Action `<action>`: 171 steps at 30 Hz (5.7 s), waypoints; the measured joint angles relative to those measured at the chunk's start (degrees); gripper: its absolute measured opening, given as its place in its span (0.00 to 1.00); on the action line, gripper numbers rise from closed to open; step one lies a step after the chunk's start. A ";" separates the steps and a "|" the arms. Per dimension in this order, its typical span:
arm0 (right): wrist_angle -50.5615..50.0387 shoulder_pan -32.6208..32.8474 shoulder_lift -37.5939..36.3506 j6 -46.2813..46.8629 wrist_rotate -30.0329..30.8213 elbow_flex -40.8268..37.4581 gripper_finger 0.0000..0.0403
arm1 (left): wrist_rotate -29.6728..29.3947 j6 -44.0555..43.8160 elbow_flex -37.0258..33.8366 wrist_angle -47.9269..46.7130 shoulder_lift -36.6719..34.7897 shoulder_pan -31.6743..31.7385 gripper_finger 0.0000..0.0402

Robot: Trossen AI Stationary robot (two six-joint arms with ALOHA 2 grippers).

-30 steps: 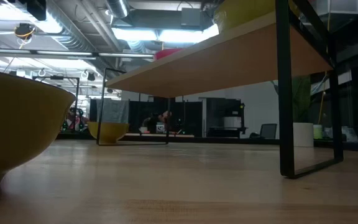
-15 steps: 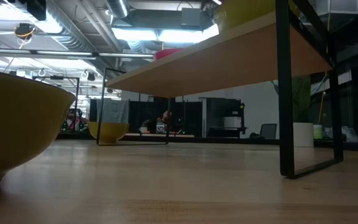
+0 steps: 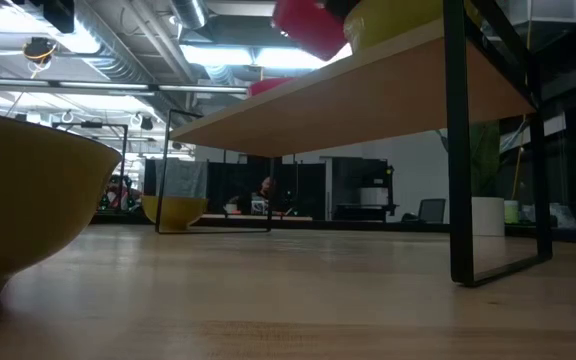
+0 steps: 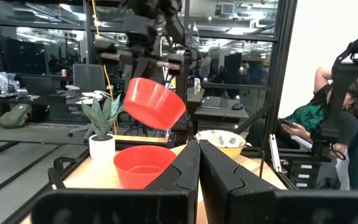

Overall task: Pick & Place Mini bowls
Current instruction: Stack the right red bowl on top of the red bowl on the shelf

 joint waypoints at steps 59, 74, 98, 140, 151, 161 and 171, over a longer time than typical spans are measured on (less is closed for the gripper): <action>-17.26 -2.87 13.73 44.22 -9.43 11.85 0.00 | 0.00 0.00 0.00 -0.02 0.00 -0.01 0.01; -18.39 -2.87 16.73 43.35 -9.39 11.87 0.01 | 0.00 0.00 0.00 -0.02 0.00 0.00 0.01; -19.48 -2.85 16.66 41.84 -7.42 11.85 0.01 | 0.00 0.00 0.00 -0.02 -0.02 0.00 0.01; -11.55 0.03 13.23 30.90 -1.48 11.78 0.01 | 0.00 0.00 0.02 -0.02 -0.02 -0.02 0.01; 0.69 2.47 12.54 20.88 1.10 10.43 0.01 | 0.00 0.00 0.02 0.00 -0.01 0.00 0.01; 19.03 2.68 3.68 18.86 -0.45 -9.54 0.01 | 0.00 0.00 0.00 -0.02 -0.02 0.00 0.01; 31.99 2.66 -10.63 14.98 -0.95 -29.48 0.00 | 0.00 0.00 0.02 0.00 0.00 -0.01 0.01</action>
